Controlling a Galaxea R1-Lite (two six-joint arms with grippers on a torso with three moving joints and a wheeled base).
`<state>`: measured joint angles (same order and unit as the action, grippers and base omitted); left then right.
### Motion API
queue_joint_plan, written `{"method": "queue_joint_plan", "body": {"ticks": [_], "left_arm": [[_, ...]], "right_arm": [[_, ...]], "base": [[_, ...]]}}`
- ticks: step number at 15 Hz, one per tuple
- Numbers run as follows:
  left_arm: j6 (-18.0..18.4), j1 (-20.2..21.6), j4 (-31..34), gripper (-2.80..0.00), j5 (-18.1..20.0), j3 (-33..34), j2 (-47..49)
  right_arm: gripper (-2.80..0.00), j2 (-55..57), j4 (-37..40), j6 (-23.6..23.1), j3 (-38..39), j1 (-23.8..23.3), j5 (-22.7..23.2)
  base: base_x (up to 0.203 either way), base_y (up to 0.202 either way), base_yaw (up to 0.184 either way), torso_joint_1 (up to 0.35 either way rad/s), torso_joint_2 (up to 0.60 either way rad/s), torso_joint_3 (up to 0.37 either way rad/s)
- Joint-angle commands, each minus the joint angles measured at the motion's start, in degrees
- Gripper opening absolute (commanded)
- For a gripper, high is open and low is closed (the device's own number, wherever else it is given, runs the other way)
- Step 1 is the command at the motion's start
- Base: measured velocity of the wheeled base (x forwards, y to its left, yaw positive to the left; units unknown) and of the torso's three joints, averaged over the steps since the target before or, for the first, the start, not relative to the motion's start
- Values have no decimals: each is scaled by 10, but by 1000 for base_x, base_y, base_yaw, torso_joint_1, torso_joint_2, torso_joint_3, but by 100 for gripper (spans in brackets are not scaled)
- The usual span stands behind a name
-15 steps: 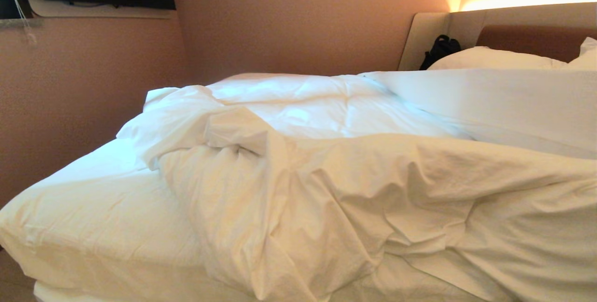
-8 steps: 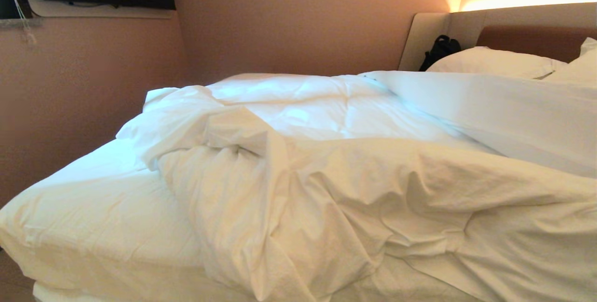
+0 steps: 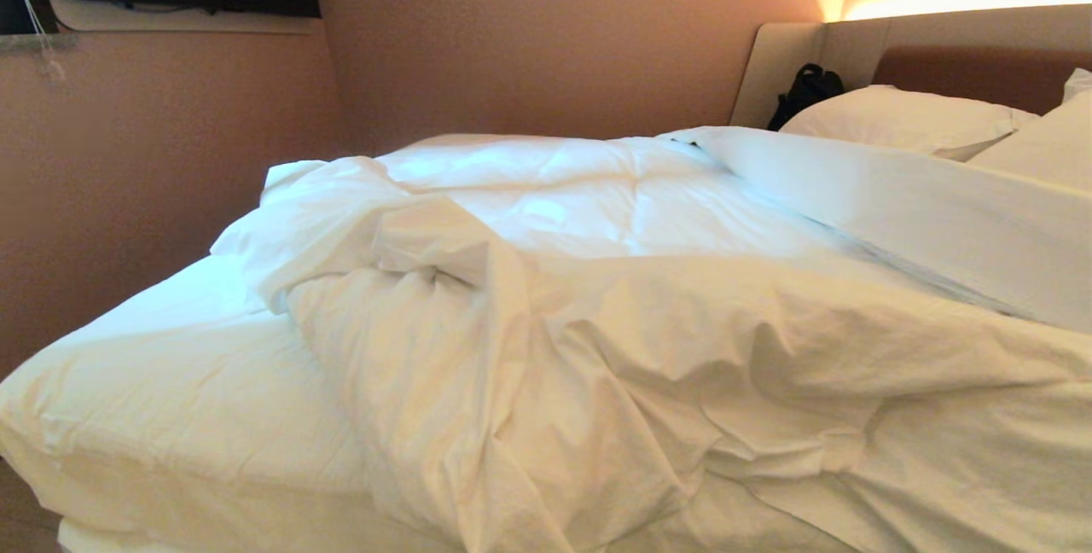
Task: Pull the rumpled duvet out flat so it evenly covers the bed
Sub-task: Flatten the corners of the folded blanket
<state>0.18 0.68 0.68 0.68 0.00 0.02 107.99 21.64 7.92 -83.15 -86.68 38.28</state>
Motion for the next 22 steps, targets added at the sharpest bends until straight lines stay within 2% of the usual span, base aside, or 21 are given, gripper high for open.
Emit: {"method": "queue_joint_plan", "body": {"ticks": [1,7,9,12,15,17,19,22], "left_arm": [[0,0,0,-280,0,-1,1],[0,0,0,-280,0,0,0],[0,0,0,-280,0,0,0],[0,0,0,-280,0,0,1],[0,0,0,-280,0,0,0],[0,0,0,-280,0,-1,1],[0,0,0,-280,0,0,0],[0,0,0,-280,0,0,0]], "right_arm": [[-280,44,0,-49,-1,-20,2],[-280,60,2,-123,42,-31,9],[-280,26,6,-138,73,-16,20],[-280,-61,43,-166,116,19,63],[-280,-171,112,-190,146,76,99],[-280,-255,159,-210,176,140,114],[-280,-333,189,-220,224,232,119],[-280,-402,204,-227,297,305,120]], "base": [[0,0,0,0,0,0],[0,0,0,0,0,0],[0,0,0,0,0,0],[0,0,0,0,0,0],[0,0,0,0,0,0],[0,0,0,0,0,0],[0,0,0,0,0,0],[0,0,0,0,0,0]]}}
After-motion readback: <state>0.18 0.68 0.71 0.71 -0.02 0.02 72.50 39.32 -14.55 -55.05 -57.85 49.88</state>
